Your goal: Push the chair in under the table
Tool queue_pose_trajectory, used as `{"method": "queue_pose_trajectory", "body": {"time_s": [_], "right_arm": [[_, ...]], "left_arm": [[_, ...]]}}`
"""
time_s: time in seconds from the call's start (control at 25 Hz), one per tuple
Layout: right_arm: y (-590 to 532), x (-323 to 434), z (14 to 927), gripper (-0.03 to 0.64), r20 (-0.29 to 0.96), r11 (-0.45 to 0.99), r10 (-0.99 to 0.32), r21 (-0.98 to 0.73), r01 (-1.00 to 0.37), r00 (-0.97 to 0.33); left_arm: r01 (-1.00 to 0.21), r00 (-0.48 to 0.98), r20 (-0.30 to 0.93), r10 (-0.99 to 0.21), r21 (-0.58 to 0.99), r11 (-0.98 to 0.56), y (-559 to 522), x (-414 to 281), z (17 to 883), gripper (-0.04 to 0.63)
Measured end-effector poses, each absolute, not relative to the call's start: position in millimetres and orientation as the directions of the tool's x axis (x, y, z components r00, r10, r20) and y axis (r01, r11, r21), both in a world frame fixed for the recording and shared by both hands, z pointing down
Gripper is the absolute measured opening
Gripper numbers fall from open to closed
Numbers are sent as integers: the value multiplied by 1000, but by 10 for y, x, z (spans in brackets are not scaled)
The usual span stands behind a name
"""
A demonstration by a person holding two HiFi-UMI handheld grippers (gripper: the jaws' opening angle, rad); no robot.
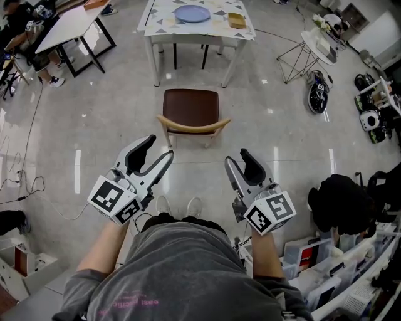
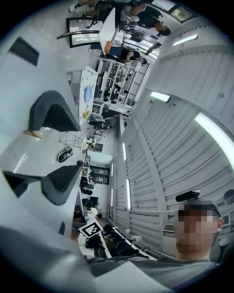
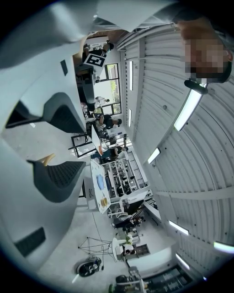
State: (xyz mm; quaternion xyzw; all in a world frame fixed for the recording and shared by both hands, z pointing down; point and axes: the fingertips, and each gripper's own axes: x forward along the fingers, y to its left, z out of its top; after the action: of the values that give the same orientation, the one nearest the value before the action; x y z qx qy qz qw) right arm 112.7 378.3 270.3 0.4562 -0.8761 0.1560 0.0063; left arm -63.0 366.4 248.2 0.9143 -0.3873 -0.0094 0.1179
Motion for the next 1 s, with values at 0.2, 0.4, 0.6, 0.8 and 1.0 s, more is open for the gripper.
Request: {"method": "queue_pose_trajectory", "body": {"time_s": [0.2, 0.4, 0.6, 0.8, 1.0], "right_arm": [[3756, 1338, 2736, 175, 150, 546, -789, -271, -792, -596], [3694, 1537, 2790, 175, 142, 555, -782, -285, -781, -608], [3644, 1725, 2874, 175, 144, 559, -774, -303, -772, -617], [3540, 1812, 2954, 175, 145, 555, -770, -329, -764, -622], [3400, 1828, 2992, 175, 149, 554, -766, -341, -759, -626]], "left_arm": [[-722, 684, 76, -726, 219, -657, 3662, -422, 2491, 227], [-735, 670, 85, -738, 213, -643, 3650, -212, 2538, 227], [-746, 660, 102, -744, 208, -633, 3628, -32, 2589, 227], [-757, 648, 114, -753, 205, -620, 3550, 13, 2627, 227], [-761, 643, 117, -757, 212, -613, 3422, 30, 2657, 227]]}}
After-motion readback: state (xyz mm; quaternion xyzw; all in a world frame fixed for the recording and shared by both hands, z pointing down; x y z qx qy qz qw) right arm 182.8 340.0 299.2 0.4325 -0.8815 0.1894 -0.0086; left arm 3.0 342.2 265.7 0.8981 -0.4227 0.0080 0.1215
